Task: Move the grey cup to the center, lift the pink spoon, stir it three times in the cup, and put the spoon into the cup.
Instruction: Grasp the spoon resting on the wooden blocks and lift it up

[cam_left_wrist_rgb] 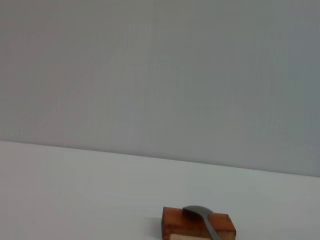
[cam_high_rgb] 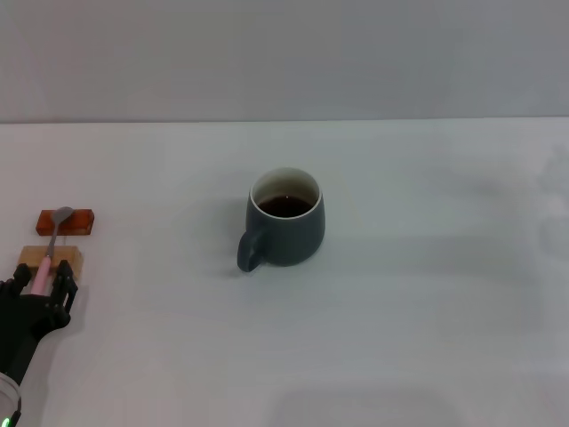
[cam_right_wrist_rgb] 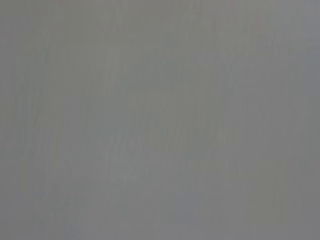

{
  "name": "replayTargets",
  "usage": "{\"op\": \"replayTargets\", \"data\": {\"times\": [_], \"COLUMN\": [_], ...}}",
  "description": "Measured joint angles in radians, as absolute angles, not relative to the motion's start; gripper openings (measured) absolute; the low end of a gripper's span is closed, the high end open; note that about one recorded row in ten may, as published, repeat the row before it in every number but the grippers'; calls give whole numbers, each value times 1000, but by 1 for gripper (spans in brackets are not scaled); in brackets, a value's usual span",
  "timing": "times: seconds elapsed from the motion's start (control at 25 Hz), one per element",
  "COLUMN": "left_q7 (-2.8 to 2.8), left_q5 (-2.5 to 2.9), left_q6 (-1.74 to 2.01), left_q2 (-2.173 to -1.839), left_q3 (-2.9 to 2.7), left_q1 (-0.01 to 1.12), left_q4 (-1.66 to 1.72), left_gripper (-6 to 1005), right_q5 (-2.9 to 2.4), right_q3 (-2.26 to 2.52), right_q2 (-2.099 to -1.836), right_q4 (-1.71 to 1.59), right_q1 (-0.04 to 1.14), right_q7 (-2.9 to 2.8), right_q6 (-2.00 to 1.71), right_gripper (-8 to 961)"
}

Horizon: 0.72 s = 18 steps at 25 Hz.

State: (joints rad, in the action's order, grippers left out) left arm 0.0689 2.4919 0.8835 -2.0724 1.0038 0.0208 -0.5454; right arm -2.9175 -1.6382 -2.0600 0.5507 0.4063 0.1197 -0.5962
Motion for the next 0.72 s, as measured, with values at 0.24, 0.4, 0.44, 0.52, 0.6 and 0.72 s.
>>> {"op": "replayTargets", "data": {"times": [0.24,0.4,0.44,0.52,0.6,0.72], "left_q7": [66,64,64,64,63,64], "left_q5": [2491,2491,2491,2491,2491,2491], "left_q6": [884,886,887,887,887,887], "left_q2": [-2072,-2072,-2072,-2072,-2072,-2072], "left_q3": [1001,1000,999,999,999,999], "left_q1": [20,21,21,21,21,21], "left_q4": [-548,-548,-548,-548,-548,-548], "left_gripper": [555,555,555,544,533,454], "right_q5": [-2918,-2918,-2918,-2918,-2918,-2918], "right_q3": [-1638,-1638,-1638,-1638,-1638,-1638], "right_q2": [-2060,-2060,-2060,-2060,-2060,-2060], "right_q4": [551,551,551,551,551,551], "right_q1": [407,407,407,407,407,407], "right_q7": [120,120,120,120,120,120], "right_q6": [-597,-597,-597,-597,-597,-596], "right_gripper": [20,21,21,21,21,20]}}
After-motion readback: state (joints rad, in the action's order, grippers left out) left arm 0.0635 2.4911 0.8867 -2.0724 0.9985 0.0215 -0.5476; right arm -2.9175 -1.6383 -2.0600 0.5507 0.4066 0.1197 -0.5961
